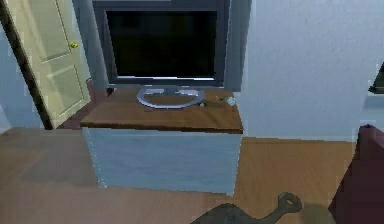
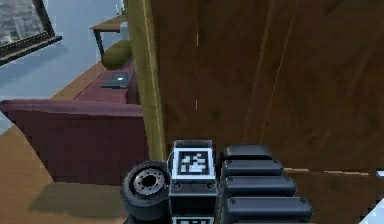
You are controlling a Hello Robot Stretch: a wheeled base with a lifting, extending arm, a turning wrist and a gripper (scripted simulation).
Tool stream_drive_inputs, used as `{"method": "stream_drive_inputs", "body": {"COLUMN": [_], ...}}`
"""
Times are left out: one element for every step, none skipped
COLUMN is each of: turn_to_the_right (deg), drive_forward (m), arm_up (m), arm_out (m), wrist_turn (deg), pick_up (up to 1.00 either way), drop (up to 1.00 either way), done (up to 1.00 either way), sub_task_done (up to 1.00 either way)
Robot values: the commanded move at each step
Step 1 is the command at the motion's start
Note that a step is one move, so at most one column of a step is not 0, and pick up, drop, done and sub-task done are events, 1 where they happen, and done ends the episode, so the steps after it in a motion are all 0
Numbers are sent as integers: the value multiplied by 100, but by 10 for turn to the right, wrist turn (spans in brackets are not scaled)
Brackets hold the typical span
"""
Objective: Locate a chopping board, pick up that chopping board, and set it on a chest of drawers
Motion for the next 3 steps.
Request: {"method": "stream_drive_inputs", "body": {"turn_to_the_right": [0,-450,-210], "drive_forward": [40,0,0], "arm_up": [0,0,0], "arm_out": [0,0,0], "wrist_turn": [0,0,0], "pick_up": [0,0,0], "drop": [0,0,0], "done": [0,0,0], "sub_task_done": [0,0,0]}}
